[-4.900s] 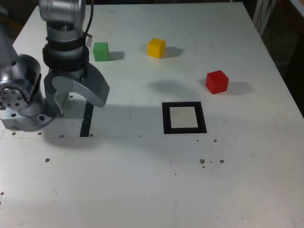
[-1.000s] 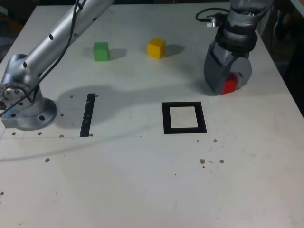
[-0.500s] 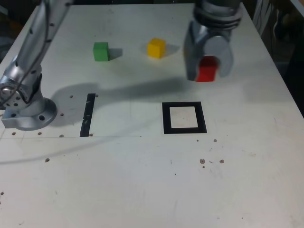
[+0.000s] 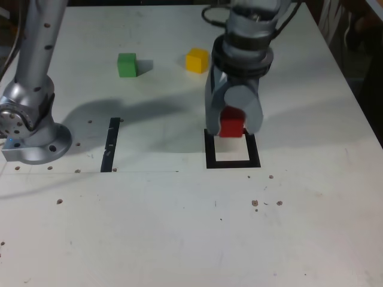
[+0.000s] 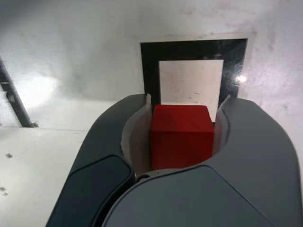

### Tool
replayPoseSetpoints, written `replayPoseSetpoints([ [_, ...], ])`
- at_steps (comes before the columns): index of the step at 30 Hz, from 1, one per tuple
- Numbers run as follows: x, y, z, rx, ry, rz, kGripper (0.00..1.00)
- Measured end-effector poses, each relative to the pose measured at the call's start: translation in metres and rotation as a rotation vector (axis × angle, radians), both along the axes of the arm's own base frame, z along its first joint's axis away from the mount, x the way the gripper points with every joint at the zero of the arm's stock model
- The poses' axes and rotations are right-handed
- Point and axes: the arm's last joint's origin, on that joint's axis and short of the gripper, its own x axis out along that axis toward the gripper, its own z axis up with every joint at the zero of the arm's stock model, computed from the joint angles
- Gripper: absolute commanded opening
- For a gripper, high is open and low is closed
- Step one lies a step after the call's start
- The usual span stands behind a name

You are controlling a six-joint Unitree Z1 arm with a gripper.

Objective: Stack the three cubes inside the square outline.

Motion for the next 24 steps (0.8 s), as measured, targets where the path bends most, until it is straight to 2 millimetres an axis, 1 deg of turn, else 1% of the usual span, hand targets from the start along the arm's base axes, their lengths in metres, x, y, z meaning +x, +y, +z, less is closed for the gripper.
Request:
replayPoseSetpoints([
  [3, -0.008, 0.001, -0.006, -0.003, -0.006, 0.004, 0.14],
  [8, -0.010, 0.001, -0.012, -0.004, -0.019, 0.005, 0.13],
  [16, -0.009, 0.000, -0.019, 0.013, -0.002, -0.008, 0.11],
  [24, -0.001, -0.001, -0.032, 0.017, -0.001, -0.011, 0.12],
])
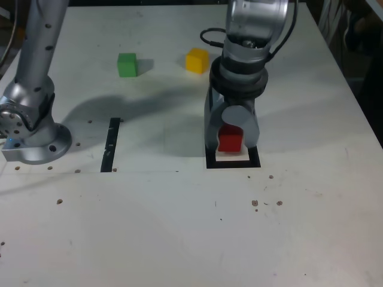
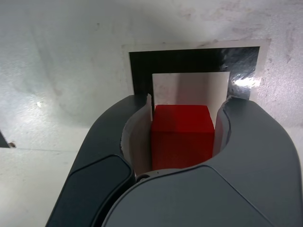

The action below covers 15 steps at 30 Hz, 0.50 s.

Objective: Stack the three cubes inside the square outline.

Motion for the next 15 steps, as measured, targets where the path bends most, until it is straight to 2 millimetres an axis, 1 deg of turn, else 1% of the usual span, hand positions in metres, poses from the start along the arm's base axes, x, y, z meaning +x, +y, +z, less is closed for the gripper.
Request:
replayPoseSetpoints([
  [9, 0.0018, 0.0001, -0.0017, 0.005, -0.012, -0.001, 0.17],
  [15, 0.0027, -0.0004, -0.0052, -0.004, -0.018, 0.000, 0.24],
])
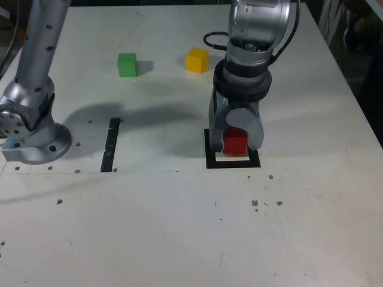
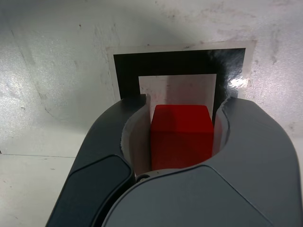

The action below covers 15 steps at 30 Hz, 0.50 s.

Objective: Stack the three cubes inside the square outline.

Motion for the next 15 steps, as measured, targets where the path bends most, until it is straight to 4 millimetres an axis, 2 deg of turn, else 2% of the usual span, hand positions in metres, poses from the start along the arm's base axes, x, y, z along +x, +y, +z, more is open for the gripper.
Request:
replayPoseSetpoints([
  [8, 0.0010, 0.0000, -0.0050, 0.002, 0.006, -0.005, 0.32],
  [11, 0.0011, 0.0002, -0.0051, 0.002, 0.007, -0.007, 0.45],
  [15, 0.0011, 0.0043, -0.0056, -0.002, 0.014, -0.010, 0.72],
])
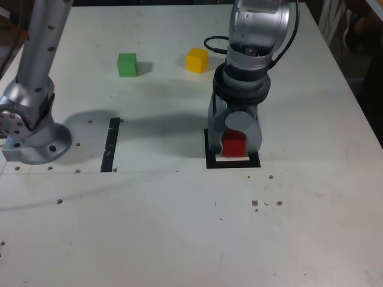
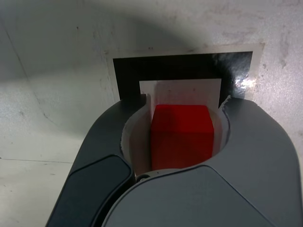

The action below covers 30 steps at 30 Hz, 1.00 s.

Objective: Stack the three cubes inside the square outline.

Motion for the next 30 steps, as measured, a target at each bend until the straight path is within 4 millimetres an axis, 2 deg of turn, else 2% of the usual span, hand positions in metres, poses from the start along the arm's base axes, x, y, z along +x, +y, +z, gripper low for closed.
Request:
replayPoseSetpoints([
  [2, -0.001, 0.003, 0.000, 0.000, 0.010, -0.004, 0.87],
  [5, -0.004, 0.006, 0.002, 0.003, 0.042, -0.006, 0.97],
  [8, -0.005, 0.007, 0.007, 0.008, 0.062, -0.007, 1.00],
  [12, -0.009, 0.009, 0.024, 0.010, 0.068, -0.013, 1.00],
  [18, -0.022, 0.015, 0.067, -0.002, 0.003, -0.029, 1.00],
  [20, -0.031, 0.029, 0.088, 0.009, -0.032, -0.028, 1.00],
  [24, -0.055, 0.073, 0.123, 0.043, -0.079, -0.035, 1.00],
  [30, -0.071, 0.137, 0.124, 0.106, -0.006, -0.047, 1.00],
])
